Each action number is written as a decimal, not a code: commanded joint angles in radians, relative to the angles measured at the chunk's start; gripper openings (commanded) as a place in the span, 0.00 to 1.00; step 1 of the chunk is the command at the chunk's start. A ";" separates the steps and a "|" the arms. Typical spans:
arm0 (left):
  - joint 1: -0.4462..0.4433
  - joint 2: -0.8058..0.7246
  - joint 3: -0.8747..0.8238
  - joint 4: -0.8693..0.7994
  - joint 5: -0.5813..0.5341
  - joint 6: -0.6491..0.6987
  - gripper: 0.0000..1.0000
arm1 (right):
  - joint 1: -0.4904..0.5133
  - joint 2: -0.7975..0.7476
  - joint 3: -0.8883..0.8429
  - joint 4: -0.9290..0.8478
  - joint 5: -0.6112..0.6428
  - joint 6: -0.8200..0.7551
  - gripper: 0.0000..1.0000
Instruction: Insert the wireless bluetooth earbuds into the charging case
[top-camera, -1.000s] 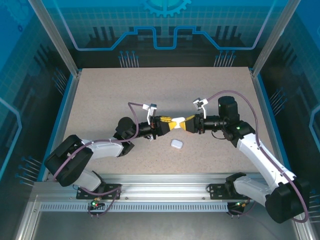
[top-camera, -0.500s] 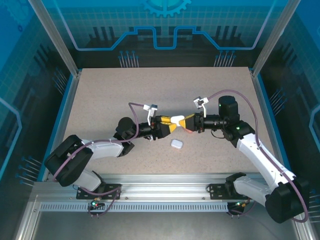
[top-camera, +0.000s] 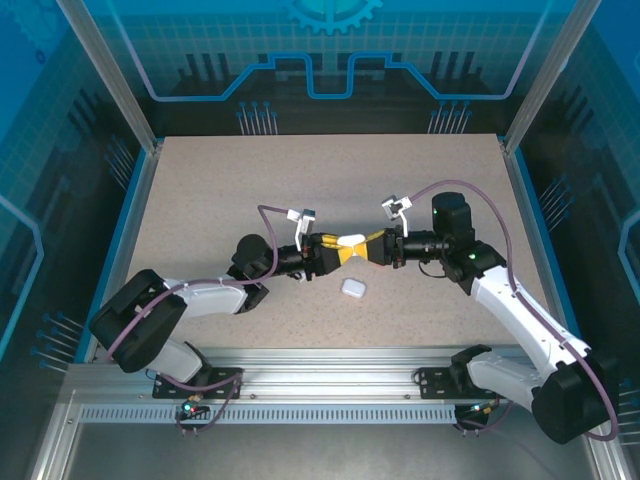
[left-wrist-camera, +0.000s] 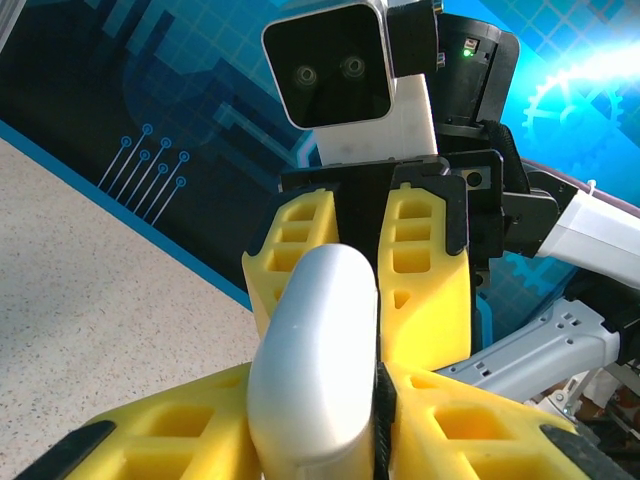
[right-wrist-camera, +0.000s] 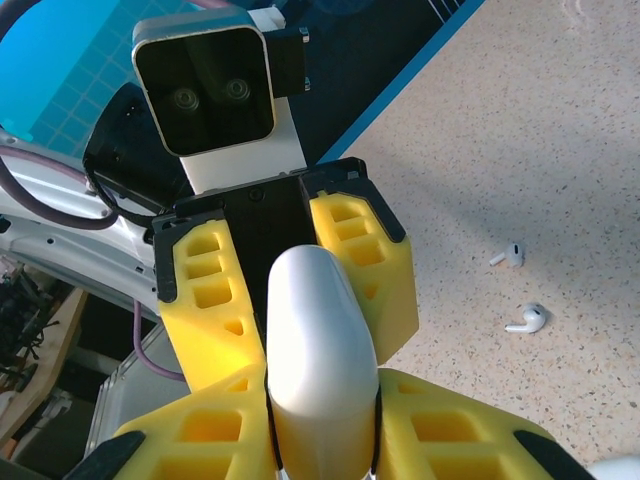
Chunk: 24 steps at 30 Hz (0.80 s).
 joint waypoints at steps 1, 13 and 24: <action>-0.011 -0.005 0.029 0.071 0.035 -0.004 0.30 | 0.011 0.006 -0.011 -0.016 0.030 -0.011 0.25; -0.011 -0.101 -0.003 -0.090 0.018 0.122 0.17 | -0.042 -0.104 0.041 -0.222 0.174 -0.141 0.70; -0.029 -0.358 0.066 -0.828 0.001 0.666 0.17 | -0.056 -0.229 0.057 -0.284 0.250 -0.399 1.00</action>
